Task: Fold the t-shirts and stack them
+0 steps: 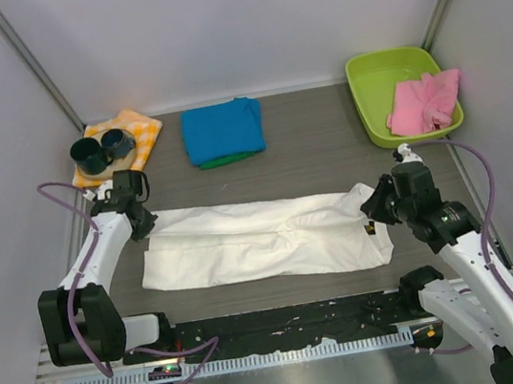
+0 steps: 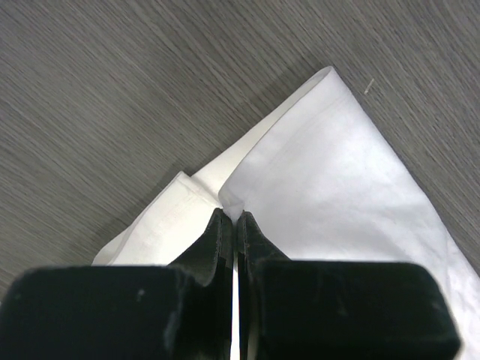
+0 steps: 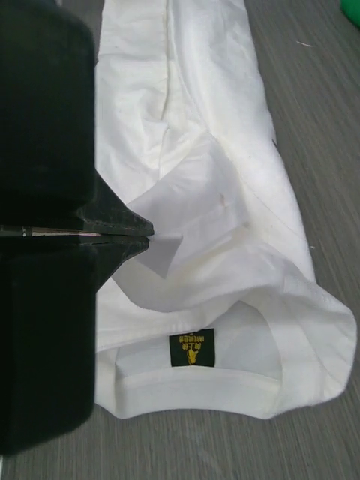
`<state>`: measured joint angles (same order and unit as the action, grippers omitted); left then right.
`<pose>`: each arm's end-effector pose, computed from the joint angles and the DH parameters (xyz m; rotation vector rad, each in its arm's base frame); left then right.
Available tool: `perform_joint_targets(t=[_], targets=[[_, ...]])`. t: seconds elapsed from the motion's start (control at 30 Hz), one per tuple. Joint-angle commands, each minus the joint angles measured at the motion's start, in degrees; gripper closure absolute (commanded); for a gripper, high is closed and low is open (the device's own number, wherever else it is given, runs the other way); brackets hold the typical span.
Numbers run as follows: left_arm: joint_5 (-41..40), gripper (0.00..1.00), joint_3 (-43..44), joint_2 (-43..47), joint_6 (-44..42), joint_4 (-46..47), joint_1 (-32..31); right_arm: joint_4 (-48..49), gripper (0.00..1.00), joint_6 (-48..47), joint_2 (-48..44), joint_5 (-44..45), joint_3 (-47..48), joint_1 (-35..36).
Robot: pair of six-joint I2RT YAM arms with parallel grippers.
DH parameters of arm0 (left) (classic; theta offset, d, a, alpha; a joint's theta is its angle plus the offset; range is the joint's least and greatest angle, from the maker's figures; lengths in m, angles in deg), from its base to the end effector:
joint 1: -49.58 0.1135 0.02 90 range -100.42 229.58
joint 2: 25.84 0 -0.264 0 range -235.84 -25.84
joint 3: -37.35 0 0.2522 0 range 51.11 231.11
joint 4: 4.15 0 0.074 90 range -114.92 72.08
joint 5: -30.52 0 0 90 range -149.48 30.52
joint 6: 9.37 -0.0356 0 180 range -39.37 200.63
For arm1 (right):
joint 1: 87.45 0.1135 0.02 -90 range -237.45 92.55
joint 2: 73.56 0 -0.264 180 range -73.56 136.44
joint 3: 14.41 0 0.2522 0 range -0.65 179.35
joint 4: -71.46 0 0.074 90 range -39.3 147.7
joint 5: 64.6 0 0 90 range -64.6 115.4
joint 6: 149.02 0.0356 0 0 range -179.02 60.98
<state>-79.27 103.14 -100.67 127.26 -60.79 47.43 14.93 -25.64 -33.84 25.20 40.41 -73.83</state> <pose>0.2445 0.0029 0.2307 -1.0790 2.3794 0.1825 0.1386 0.0337 0.2754 0.3982 2.2971 0.4232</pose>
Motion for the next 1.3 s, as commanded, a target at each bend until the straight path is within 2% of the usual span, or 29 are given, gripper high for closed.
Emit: perform_joint_targets(t=[0.0, 0.2, 0.23, 0.3, 0.33, 0.37, 0.4, 0.43, 0.53, 0.7, 0.8, 0.9, 1.03, 1.13, 1.27], targets=[[-1.13, 1.00, -0.26, 2.05, 1.36, 2.36, 0.04, 0.14, 0.99, 4.40, -0.96, -2.17, -1.50, 4.11], [-1.56, 0.99, -1.14, 2.76, 2.23, 3.06, 0.04, -3.37, 0.99, 9.67, 0.09, 2.56, -2.48, 10.88], [-1.65, 0.80, -1.32, 2.67, 2.41, 2.88, 0.04, -4.08, 0.99, 10.11, 0.18, 3.36, -2.47, 12.55], [-2.01, 0.48, -2.01, 2.67, 3.55, 2.71, 0.04, -5.57, 0.99, 11.17, 0.27, 4.16, -2.47, 13.44], [-2.09, 0.19, -2.46, 2.84, 4.08, 2.53, 0.04, -6.01, 0.83, 11.09, 0.61, 4.16, -2.30, 13.88], [-2.18, 0.05, -2.90, 3.02, 4.78, 2.53, 0.04, -6.36, 0.64, 10.65, 0.70, 4.08, -2.12, 14.32], [-2.18, 0.00, -3.60, 3.46, 4.87, 2.53, 0.04, -7.06, 0.47, 10.30, 1.14, 4.25, -1.08, 14.50], [-2.09, 0.00, -3.86, 3.81, 4.96, 2.53, 0.04, -7.42, 0.25, 9.34, 1.93, 5.47, -0.20, 14.58], [-1.31, 0.00, -4.04, 6.35, 5.40, 3.06, -0.04, -6.29, 0.11, 7.05, 3.69, 9.07, 4.02, 14.67], [2.21, 0.00, -0.54, 8.03, 5.31, 4.64, -1.45, 0.74, 0.06, 3.18, 14.13, 13.57, 6.41, 14.76], [5.10, 0.00, 1.92, 6.01, 4.17, 6.21, -3.47, 7.76, 0.05, 2.39, 21.41, 12.34, 3.61, 14.67], [6.95, 0.00, 4.65, 1.89, 2.59, 7.63, -6.63, 13.05, 0.00, 2.91, 26.70, 12.25, 1.31, 14.67], [6.27, 0.00, 6.94, -3.12, 0.74, 7.36, -12.77, 17.79, 0.00, 3.18, 29.26, 9.53, -0.80, 14.59], [5.90, 0.00, 5.89, -4.97, 0.92, 8.77, -13.93, 19.99, 0.01, 3.18, 31.45, 7.51, -1.42, 14.67], [5.82, 0.01, 4.40, -6.64, 1.09, 10.09, -13.93, 22.28, 0.07, 3.70, 32.43, 5.57, -2.30, 14.85]])
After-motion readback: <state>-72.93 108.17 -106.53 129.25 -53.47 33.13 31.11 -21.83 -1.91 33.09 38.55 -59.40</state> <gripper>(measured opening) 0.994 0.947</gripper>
